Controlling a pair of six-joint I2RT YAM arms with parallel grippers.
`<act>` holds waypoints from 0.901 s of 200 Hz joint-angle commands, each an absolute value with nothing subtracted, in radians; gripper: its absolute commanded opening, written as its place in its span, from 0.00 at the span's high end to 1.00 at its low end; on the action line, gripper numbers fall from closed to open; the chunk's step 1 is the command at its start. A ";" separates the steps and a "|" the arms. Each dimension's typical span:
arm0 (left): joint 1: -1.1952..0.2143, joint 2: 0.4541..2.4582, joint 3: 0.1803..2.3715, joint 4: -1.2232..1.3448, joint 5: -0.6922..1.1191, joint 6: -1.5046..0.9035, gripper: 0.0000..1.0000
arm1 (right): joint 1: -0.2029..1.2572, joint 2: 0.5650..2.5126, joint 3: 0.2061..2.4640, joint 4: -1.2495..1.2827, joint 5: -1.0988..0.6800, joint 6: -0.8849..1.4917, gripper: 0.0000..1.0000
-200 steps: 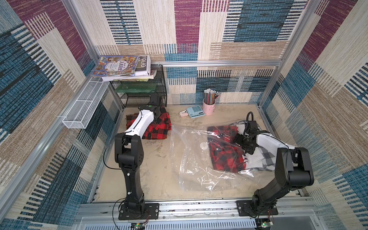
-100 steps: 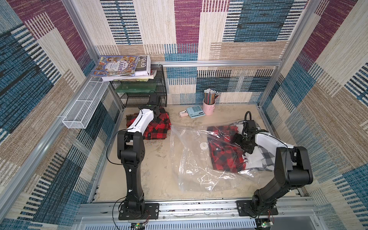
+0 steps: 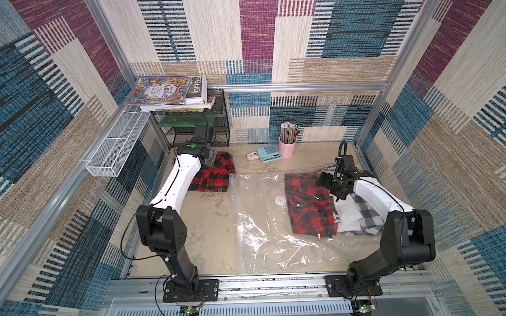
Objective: Take the shirt out of the vacuum bag
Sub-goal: Place the shirt at the center of the board, then open the vacuum bag at the center of the board.
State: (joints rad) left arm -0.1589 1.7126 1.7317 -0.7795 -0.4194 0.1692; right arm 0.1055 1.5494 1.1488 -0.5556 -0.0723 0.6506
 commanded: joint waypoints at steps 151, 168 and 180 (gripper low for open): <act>-0.115 1.158 0.767 -0.703 0.329 -0.619 0.21 | 1.028 2.343 2.479 -1.246 0.274 0.613 0.02; -0.094 1.153 0.742 -0.692 0.321 -0.626 0.23 | 1.068 2.357 2.443 -1.213 0.299 0.601 0.02; -0.078 1.141 0.721 -0.681 0.314 -0.634 0.24 | 1.080 2.372 2.432 -1.210 0.312 0.601 0.02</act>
State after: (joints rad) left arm -0.1013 1.1572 0.7483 -0.7189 0.3161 -0.6018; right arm 1.0473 2.3497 2.4462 -1.1553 0.2474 0.6121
